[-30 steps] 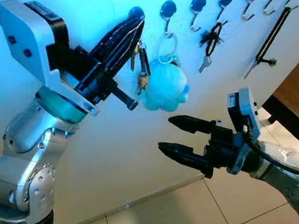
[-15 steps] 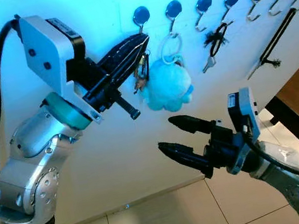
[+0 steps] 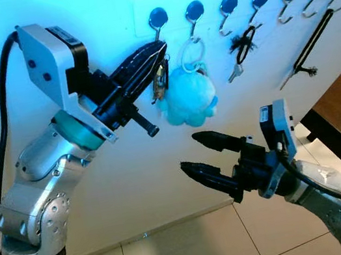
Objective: Hang keys on a hook
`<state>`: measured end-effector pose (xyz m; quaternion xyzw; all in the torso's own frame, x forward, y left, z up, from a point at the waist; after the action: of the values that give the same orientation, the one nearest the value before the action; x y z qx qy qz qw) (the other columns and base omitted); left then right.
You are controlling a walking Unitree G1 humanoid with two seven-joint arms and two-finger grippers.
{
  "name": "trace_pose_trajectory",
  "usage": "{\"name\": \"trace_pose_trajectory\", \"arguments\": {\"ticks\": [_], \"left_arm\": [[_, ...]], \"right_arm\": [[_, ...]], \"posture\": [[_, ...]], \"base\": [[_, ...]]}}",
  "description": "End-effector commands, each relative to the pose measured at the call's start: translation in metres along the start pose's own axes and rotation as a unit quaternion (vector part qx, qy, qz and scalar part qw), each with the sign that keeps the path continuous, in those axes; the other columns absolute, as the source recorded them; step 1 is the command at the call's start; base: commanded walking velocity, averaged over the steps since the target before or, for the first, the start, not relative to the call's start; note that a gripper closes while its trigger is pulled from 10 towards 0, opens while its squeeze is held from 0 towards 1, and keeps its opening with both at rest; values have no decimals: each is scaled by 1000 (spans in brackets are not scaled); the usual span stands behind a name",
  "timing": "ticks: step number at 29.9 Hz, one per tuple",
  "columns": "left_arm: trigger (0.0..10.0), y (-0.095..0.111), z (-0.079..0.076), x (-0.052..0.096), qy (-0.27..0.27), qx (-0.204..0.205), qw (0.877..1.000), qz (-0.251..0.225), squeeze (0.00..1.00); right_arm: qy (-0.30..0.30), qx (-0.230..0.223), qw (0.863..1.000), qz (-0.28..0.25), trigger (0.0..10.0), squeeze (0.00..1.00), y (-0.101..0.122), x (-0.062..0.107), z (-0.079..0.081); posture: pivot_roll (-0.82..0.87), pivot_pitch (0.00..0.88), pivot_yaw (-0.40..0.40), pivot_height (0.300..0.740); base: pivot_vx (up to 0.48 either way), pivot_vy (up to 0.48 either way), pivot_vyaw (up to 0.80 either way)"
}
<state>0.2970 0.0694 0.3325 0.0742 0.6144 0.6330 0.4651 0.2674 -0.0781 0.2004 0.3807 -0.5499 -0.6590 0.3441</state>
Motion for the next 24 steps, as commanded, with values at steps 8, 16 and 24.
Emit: {"name": "trace_pose_trajectory", "arguments": {"ticks": [8, 16, 24], "left_arm": [[10000, -4, 21, 8, 51, 78, 996, -15, 0], [10000, -18, 15, 7, 41, 50, 998, 20, 188], [10000, -16, 7, 9, 15, 59, 998, 20, 1000]], "right_arm": [[-3, 1, 1000, 5, 10000, 0, -2, 3, -1], [-2, 0, 1000, 5, 10000, 0, -2, 2, -1], [-3, -1, 1000, 5, 10000, 0, -2, 2, -1]], "posture": [[6, 90, -10, 740], [7, 94, -11, 740], [7, 94, -11, 740]], "base": [[0, 0, 0], [0, 0, 0], [0, 0, 0]]}}
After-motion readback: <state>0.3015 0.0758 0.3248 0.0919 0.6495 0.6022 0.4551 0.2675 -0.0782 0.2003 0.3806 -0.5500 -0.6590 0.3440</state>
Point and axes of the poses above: a point about 5 cm out from each wrist's last joint towards the gripper, its own x axis pointing back from the gripper into the wrist, its own y axis along the axis of the wrist's last joint, z = x × y, the point moved 6 cm from there along -x, pointing out of the wrist towards the gripper, and after that the axes turned 3 degrees about -x, right-handed, at the moved point
